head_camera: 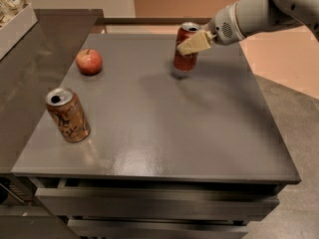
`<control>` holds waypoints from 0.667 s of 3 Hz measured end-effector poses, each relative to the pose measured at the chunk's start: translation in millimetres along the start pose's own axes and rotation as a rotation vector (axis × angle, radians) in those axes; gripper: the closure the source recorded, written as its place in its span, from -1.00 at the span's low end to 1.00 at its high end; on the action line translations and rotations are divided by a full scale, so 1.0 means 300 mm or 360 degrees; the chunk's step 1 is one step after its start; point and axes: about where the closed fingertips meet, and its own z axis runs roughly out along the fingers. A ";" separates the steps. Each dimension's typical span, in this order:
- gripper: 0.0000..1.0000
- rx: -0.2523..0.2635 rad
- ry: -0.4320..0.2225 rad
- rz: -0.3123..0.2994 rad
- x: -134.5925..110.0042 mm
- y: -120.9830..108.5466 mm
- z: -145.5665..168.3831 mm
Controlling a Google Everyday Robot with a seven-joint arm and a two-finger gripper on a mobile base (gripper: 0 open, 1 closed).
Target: Move coke can near apple
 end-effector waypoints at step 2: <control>1.00 -0.0252 -0.0021 -0.0296 -0.164 0.240 0.187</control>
Offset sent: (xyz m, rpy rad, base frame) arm -0.0377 0.1587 0.0071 -0.0686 -0.1036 0.3761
